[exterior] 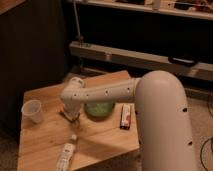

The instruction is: Place the pepper on the white sponge

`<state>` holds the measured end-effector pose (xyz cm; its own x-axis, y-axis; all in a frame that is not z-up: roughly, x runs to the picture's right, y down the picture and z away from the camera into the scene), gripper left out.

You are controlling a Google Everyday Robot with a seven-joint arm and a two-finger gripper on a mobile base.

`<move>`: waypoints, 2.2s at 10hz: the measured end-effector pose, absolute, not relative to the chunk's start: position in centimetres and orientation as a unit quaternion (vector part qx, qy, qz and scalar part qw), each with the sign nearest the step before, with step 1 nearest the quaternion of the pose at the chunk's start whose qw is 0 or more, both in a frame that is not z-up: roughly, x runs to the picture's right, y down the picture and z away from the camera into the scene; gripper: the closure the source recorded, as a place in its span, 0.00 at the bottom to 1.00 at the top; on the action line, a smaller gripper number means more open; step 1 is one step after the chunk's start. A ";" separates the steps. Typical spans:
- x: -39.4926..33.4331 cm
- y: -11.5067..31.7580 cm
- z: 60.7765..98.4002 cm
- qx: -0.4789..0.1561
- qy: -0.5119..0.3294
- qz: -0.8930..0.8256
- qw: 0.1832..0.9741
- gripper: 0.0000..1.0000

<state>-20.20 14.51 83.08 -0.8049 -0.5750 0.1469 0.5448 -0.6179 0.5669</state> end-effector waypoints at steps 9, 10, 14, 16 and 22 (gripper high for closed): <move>-20.2 13.8 82.9 0.032 -0.306 -0.896 0.319 0.82; -20.1 13.8 82.9 0.027 -0.305 -0.897 0.319 0.80; -19.7 13.5 83.0 -0.004 -0.291 -0.900 0.323 0.42; -19.5 13.6 83.2 -0.008 -0.297 -0.896 0.330 0.24; -19.2 13.9 83.5 0.002 -0.317 -0.886 0.338 0.20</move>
<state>-19.24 13.92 83.48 -0.7719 -0.5999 0.2106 0.5972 -0.5705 0.5637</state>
